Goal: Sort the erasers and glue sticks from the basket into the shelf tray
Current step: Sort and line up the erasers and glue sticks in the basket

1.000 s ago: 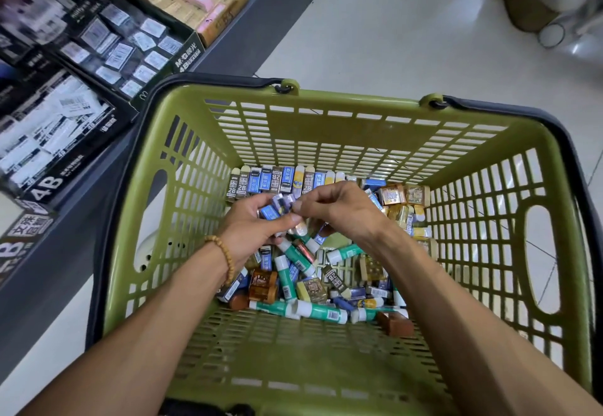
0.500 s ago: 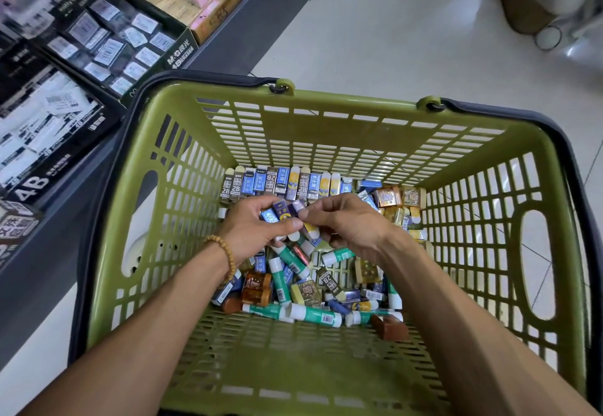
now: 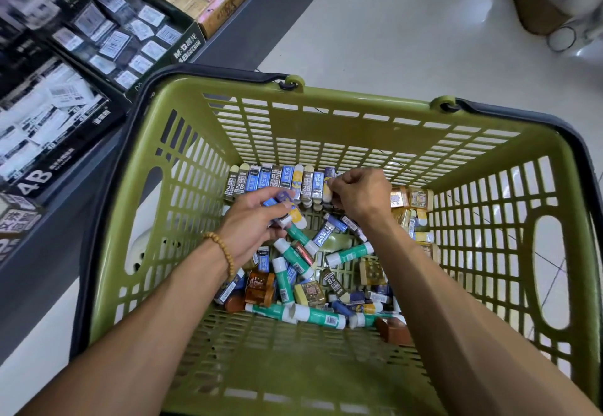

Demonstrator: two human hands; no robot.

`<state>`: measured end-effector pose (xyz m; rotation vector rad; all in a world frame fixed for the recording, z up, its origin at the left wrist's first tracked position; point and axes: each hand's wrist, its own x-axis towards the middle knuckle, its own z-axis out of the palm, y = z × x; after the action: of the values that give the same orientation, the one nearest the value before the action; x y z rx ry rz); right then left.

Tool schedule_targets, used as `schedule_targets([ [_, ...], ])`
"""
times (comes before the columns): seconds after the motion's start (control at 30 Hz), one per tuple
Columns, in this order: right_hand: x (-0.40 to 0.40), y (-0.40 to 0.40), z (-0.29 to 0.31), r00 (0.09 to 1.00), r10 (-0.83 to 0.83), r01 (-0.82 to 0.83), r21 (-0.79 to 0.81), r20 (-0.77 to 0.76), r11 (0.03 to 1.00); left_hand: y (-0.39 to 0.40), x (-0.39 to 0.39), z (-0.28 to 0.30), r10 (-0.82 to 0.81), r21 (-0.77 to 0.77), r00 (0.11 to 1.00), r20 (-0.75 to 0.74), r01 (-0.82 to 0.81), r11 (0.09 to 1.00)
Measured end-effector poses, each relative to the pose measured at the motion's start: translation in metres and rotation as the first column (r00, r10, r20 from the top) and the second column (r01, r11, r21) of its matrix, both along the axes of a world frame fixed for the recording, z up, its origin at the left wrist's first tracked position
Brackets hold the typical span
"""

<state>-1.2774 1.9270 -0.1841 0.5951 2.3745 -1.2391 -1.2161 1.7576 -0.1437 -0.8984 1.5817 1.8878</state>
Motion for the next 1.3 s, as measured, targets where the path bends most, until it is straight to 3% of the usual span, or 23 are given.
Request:
schedule_targets([
  [0.13,0.008,0.003,0.016,0.993,0.099,-0.099,0.003,-0.057,0.995,0.001,0.000,0.003,0.010,0.024,1.000,-0.007,-0.009,1.000],
  [0.27,0.024,-0.001,0.043,0.948,0.292,-0.223,-0.396,0.122,0.891,0.003,-0.001,0.004,0.012,0.036,1.000,-0.015,-0.011,0.999],
  [0.33,0.028,-0.002,0.046,0.924,0.355,-0.257,-0.449,0.146,0.856,0.005,-0.001,0.005,-0.003,0.038,1.000,-0.024,0.004,0.999],
  [0.47,0.027,0.006,0.046,0.935,0.317,-0.222,-0.435,0.159,0.873,0.010,0.001,0.007,-0.040,0.080,0.999,-0.022,0.041,0.996],
  [0.57,0.026,0.025,0.039,0.981,0.094,-0.026,-0.366,0.167,0.930,0.012,0.000,0.011,-0.050,0.173,0.999,0.004,0.049,0.984],
  [0.7,0.023,0.042,0.025,0.982,-0.082,0.121,-0.234,0.171,0.965,0.015,0.000,0.011,-0.118,0.122,0.991,-0.064,0.125,0.985],
  [0.83,0.015,0.033,0.010,0.989,-0.069,0.089,-0.160,0.129,0.983,0.014,0.002,0.007,-0.153,-0.022,0.984,-0.091,0.151,0.988],
  [0.97,0.010,0.023,0.004,0.992,-0.079,0.090,-0.122,0.095,0.988,0.015,0.003,0.006,-0.138,-0.061,0.986,-0.092,0.133,0.989],
  [1.1,0.014,0.019,0.015,0.998,-0.027,0.026,-0.027,-0.052,0.999,0.017,0.003,0.007,-0.135,-0.108,0.984,-0.114,0.122,0.987],
  [1.17,0.020,0.018,0.027,0.996,0.064,-0.068,-0.080,-0.061,0.994,0.018,0.002,0.008,-0.122,-0.117,0.984,-0.131,0.107,0.987],
  [1.3,0.035,0.018,0.049,0.950,0.277,-0.207,-0.377,0.141,0.903,0.018,0.001,0.012,-0.021,-0.083,0.991,-0.135,0.010,0.997],
])
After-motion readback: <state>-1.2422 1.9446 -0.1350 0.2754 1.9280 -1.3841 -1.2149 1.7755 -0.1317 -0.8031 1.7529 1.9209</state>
